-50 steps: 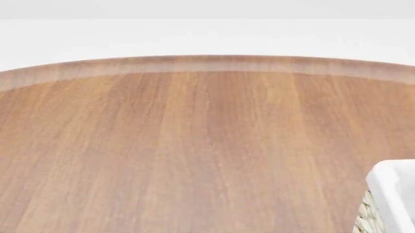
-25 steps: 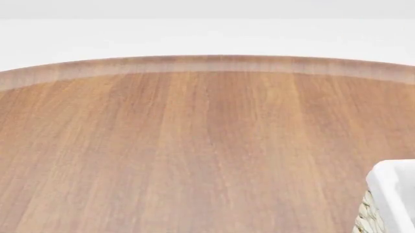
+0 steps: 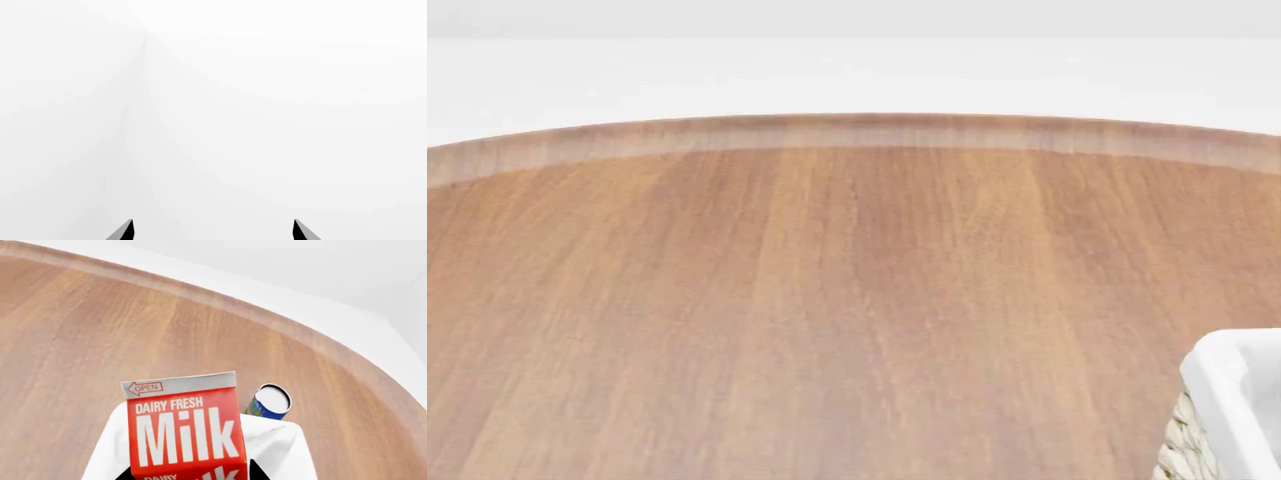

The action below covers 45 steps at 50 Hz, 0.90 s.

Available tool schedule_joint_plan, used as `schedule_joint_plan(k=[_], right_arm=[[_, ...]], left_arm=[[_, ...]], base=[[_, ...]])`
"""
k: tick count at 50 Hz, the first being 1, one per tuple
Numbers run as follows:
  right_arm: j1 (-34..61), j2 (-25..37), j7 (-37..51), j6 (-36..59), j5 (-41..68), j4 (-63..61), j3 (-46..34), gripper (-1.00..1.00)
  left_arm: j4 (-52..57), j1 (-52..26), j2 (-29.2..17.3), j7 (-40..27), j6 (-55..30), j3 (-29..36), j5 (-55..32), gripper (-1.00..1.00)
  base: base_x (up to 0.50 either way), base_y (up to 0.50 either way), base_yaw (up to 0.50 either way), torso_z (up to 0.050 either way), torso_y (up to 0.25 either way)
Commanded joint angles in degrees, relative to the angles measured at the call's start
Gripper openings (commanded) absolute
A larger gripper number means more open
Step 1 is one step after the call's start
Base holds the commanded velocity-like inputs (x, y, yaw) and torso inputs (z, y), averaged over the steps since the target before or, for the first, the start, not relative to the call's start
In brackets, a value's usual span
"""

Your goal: Pick the milk and place it in the basket.

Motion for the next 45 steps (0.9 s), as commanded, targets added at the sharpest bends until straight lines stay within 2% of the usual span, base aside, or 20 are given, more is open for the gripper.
schedule_joint_plan(k=[1, 15, 27, 37, 42, 45], right_arm=[[-1.2, 0.0, -2.3, 0.2, -0.4, -0.8, 2.7, -1.00], [-6.8, 0.9, -2.0, 0.8, 1.0, -1.1, 5.4, -1.00], [-7.2, 1.1, -1.3, 1.2, 0.8, -0.7, 5.7, -1.00], [-8.4, 1.1, -0.5, 1.1, 0.7, -0.6, 7.0, -1.00], [-8.5, 1.1, -0.5, 1.1, 0.7, -0.6, 7.0, -1.00], [-8.3, 1.0, -0.6, 1.1, 0.7, -0.6, 6.8, -1.00]], left_arm=[[-0.1, 0.1, 1.0, 1.3, 0.1, -1.2, 1.1, 1.00], [-0.1, 0.0, 1.0, 0.8, 0.3, -1.6, 0.4, 1.00], [-0.4, -0.2, 0.8, -0.2, -0.1, -2.0, -0.6, 1.00], [-0.2, 0.1, 0.6, 0.6, 0.4, -1.0, 1.8, 1.00], [0.1, 0.5, 0.6, 1.4, 1.3, -0.5, 3.8, 1.00], [0.0, 0.3, 0.5, 1.1, 1.0, -0.9, 2.1, 1.00]], base=[[0.00, 0.00, 0.00, 0.000, 0.000], [0.00, 0.00, 0.00, 0.001, 0.001], [0.00, 0.00, 0.00, 0.000, 0.001], [0.00, 0.00, 0.00, 0.001, 0.002], [0.00, 0.00, 0.00, 0.000, -0.220], [0.00, 0.00, 0.00, 0.000, -0.249]])
